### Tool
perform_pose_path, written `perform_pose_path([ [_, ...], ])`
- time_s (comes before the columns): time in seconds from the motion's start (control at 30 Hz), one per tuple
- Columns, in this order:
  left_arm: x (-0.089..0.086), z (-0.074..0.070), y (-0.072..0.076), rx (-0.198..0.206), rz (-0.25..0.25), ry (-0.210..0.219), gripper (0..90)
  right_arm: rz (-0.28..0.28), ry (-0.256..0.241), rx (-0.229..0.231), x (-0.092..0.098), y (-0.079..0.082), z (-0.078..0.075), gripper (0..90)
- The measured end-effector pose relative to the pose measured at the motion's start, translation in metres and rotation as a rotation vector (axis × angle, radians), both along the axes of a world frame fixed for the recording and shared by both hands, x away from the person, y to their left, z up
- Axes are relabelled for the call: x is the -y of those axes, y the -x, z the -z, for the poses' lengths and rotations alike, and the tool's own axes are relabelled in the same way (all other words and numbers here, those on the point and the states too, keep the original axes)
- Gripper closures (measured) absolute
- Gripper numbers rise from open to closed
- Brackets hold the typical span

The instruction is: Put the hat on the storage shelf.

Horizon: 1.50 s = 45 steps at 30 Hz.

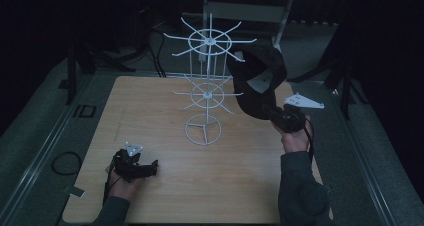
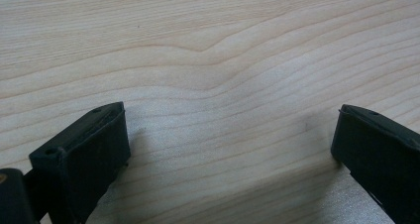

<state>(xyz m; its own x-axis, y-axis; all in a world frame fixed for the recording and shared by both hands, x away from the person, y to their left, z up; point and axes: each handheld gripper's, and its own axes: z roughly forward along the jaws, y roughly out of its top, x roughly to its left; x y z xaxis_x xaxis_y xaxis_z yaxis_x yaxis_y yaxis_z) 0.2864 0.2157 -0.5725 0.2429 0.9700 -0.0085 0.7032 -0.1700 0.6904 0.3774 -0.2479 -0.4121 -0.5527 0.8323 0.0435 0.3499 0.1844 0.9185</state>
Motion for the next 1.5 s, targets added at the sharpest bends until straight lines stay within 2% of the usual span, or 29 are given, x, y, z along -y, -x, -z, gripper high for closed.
perform_pose_path([
  [0.23,0.000,0.000,0.000,0.000,0.000,0.001,1.5,-0.002,0.008,0.020,0.000,0.000,-0.008,86.6],
  [1.5,0.000,0.000,0.000,0.000,0.001,0.001,1.5,-0.006,0.005,0.061,-0.004,-0.002,-0.023,86.6],
])
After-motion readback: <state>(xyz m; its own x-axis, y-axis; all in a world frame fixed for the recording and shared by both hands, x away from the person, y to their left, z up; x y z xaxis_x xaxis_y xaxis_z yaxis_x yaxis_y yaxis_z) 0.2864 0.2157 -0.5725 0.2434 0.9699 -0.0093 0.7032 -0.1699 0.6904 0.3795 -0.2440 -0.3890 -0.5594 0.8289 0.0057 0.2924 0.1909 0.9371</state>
